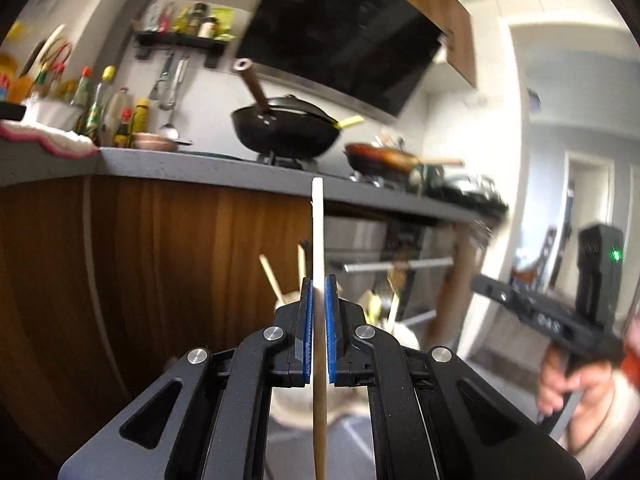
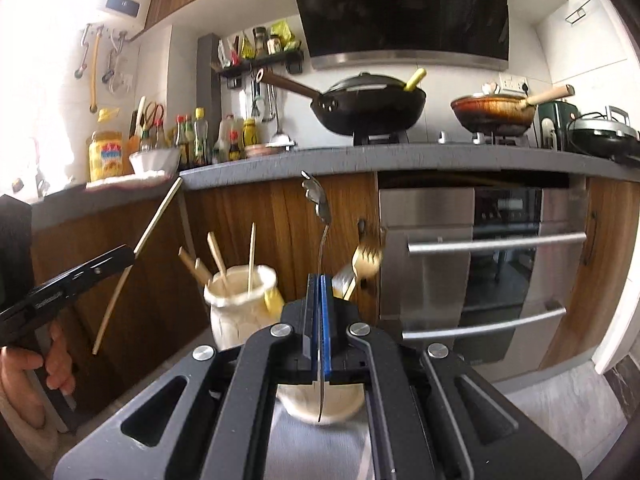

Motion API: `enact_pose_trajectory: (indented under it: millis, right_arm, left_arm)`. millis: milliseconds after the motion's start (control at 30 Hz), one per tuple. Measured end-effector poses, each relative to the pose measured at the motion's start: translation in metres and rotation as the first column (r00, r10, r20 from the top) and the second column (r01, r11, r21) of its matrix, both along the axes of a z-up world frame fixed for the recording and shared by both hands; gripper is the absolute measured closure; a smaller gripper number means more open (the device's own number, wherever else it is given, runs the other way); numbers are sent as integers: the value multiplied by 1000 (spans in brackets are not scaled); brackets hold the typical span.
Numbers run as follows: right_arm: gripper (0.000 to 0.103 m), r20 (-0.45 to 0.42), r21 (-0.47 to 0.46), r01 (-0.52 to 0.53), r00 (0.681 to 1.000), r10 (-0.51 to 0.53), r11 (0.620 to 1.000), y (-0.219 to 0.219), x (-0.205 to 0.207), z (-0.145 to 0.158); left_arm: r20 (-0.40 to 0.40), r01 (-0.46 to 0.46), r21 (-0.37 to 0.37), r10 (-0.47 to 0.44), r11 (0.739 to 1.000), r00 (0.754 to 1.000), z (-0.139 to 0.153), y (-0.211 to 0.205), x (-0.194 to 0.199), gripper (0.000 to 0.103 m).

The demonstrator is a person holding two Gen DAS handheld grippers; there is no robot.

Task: Organize utensils
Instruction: 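Lift the chopstick over the tall cup while the right tool carries the silver spoon over the short cup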

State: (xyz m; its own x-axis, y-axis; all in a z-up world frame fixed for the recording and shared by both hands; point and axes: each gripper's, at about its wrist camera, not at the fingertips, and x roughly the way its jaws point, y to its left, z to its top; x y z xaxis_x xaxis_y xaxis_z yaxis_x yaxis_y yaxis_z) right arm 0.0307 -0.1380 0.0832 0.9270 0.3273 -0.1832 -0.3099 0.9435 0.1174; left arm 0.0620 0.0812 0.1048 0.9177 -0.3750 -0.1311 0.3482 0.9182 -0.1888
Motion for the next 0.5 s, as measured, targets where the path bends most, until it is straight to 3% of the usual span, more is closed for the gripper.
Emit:
enact_pose_trajectory:
  millis: [200,333,500]
  right_arm:
    - [102,34,35,-3,999,2,999,4,28,13]
    - [102,56,66,-6,998,2,998,5,40,15]
    - [102,59,82,-17,998,13,996,5,48,7]
  left_arm:
    - [41,11,-141,-5,990,999,12,12,47,97]
    - [92,27,-174,-11,984,996,17,6,66,97]
    - [90,39,-181,-23,983,996,13,-8,97,97]
